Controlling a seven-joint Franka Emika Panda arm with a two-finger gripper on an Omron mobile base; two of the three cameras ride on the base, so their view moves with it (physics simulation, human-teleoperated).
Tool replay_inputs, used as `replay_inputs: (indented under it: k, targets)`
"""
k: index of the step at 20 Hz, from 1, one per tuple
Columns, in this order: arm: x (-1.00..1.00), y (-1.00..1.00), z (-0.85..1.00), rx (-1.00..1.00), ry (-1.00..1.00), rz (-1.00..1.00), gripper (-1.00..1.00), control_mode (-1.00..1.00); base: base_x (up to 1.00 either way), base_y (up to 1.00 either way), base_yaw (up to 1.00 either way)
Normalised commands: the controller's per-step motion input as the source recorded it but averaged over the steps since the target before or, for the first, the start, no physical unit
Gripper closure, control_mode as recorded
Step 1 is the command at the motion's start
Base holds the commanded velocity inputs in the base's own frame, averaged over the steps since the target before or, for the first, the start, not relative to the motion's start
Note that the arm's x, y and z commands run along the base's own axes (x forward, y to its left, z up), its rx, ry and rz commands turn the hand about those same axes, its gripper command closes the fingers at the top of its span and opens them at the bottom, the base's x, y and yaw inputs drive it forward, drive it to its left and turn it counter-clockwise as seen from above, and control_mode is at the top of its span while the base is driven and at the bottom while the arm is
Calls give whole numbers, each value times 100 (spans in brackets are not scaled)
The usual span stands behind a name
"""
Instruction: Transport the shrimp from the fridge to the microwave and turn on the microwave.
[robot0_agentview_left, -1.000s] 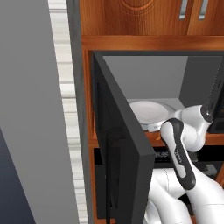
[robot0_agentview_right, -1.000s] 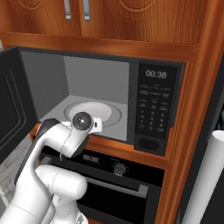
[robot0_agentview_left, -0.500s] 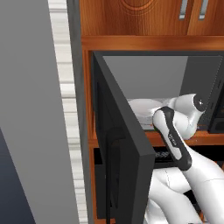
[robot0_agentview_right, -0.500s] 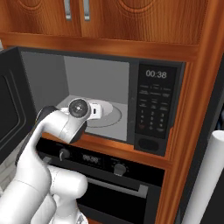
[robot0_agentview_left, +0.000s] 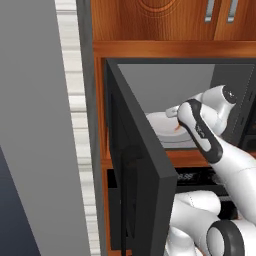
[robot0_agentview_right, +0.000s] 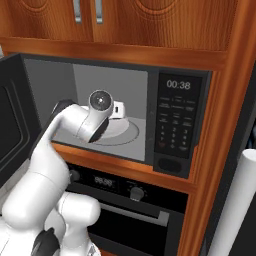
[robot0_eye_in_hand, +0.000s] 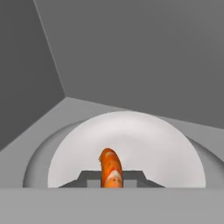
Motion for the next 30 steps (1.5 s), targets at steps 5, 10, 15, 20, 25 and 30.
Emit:
replay_inputs:
  k: [5, 10, 15, 20, 25, 30]
  targets:
    - [25, 0, -30, 0, -1, 0, 100, -100, 0, 0, 0]
    - [38, 0, -17, 1, 0, 0, 100, -100, 0, 0, 0]
    - [34, 0, -7, 1, 1, 0, 100, -100, 0, 0, 0]
    - [26, 0, -44, 0, 6, 0, 100, -100, 0, 0, 0]
    - [14, 0, -43, 0, 4, 0, 100, -100, 0, 0, 0]
    - [4, 3, -12, 0, 0, 0, -100, -100, 0, 0, 0]
